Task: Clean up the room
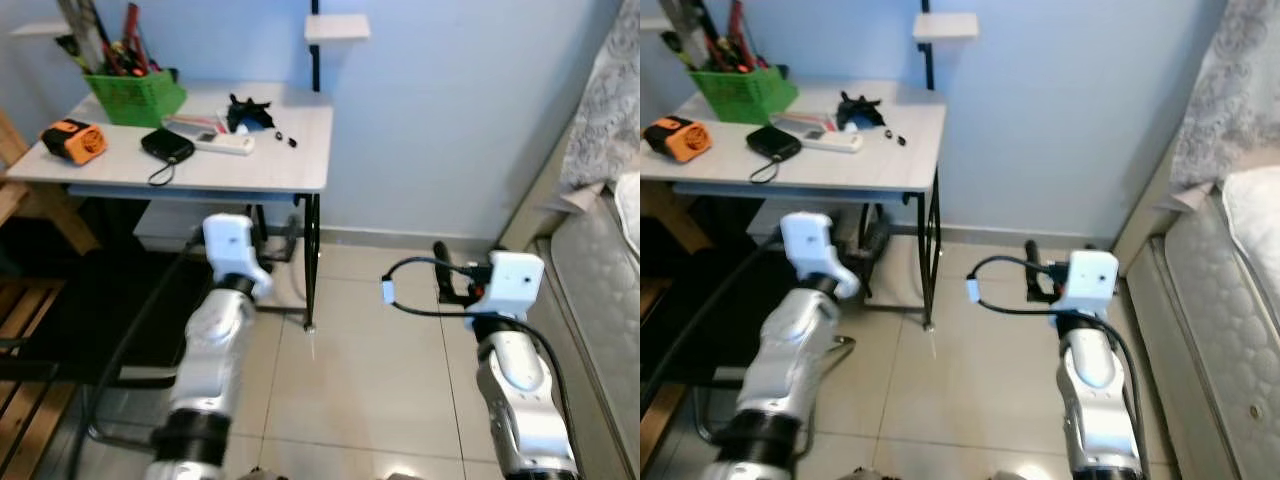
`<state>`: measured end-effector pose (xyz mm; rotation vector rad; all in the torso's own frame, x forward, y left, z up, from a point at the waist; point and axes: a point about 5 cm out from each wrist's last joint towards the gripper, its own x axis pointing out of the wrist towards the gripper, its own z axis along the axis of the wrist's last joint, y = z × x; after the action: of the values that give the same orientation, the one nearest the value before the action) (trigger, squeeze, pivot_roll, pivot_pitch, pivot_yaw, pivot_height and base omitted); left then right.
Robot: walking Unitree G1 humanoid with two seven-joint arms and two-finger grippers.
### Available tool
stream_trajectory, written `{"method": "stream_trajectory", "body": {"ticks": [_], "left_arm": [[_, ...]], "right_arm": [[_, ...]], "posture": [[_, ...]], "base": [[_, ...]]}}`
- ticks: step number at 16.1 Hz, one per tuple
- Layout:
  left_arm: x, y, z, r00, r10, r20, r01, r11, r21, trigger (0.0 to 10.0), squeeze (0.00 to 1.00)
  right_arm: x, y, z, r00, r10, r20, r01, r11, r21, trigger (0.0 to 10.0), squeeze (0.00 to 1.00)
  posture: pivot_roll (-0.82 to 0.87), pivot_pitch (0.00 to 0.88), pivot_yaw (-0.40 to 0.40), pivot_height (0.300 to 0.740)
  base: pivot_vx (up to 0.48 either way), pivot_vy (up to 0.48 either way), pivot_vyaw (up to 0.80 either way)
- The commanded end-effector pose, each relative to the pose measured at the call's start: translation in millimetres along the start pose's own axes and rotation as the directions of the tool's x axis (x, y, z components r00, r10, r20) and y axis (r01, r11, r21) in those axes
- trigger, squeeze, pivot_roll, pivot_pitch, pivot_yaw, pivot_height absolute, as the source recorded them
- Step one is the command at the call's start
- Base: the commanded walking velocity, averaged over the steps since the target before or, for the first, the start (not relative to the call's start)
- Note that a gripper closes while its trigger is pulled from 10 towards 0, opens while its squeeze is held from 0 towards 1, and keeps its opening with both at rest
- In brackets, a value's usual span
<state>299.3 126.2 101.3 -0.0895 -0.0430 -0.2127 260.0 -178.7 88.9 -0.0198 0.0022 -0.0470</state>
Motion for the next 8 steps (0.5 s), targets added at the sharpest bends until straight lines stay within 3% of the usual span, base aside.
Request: {"method": "stream_trajectory", "body": {"ticks": [1,3,4,5,7,8], "left_arm": [[-8.5,-3.8,-19,0.996,-0.027,-0.083,0.031,0.999,0.038,10.0,1.00],[-6.0,-0.1,-15,0.997,0.007,-0.082,-0.007,1.000,0.006,10.0,1.00],[-4.1,0.8,-15,0.993,0.020,-0.113,-0.017,0.999,0.034,10.0,1.00],[0.6,-0.2,-11,0.996,0.007,-0.085,-0.001,0.998,0.070,10.0,0.00],[6.5,0.1,-10,0.996,-0.014,-0.083,0.017,0.999,0.035,10.0,0.00],[6.9,-2.1,-13,0.994,-0.023,-0.105,0.028,0.998,0.049,10.0,0.00]], "right_arm": [[-5.4,-8.1,-10,0.999,-0.010,-0.038,0.009,1.000,-0.030,10.0,1.00],[2.6,-10.4,-19,0.996,-0.012,-0.093,0.007,0.999,-0.048,10.0,1.00],[5.7,-7.1,-20,0.994,0.018,-0.110,-0.024,0.998,-0.052,10.0,1.00],[10.4,-4.6,-21,0.992,0.037,-0.121,-0.042,0.998,-0.040,10.0,0.00],[13.4,3.9,-21,0.992,0.065,-0.104,-0.067,0.998,-0.011,10.0,0.00],[10.9,5.9,-22,0.992,0.082,-0.101,-0.084,0.996,-0.015,10.0,0.00]], "posture": [[-0.10,0.000,0.029,0.740],[-0.10,0.000,0.019,0.740],[-0.11,0.000,0.022,0.740],[-0.12,0.000,0.036,0.740],[-0.13,0.000,0.049,0.740],[-0.14,0.000,0.048,0.740]], "base": [[0.000,0.000,0.00],[0.000,0.000,0.00],[0.000,0.000,-0.79],[0.292,0.000,-0.76],[0.360,0.000,-0.76],[0.000,0.000,-0.76]]}}
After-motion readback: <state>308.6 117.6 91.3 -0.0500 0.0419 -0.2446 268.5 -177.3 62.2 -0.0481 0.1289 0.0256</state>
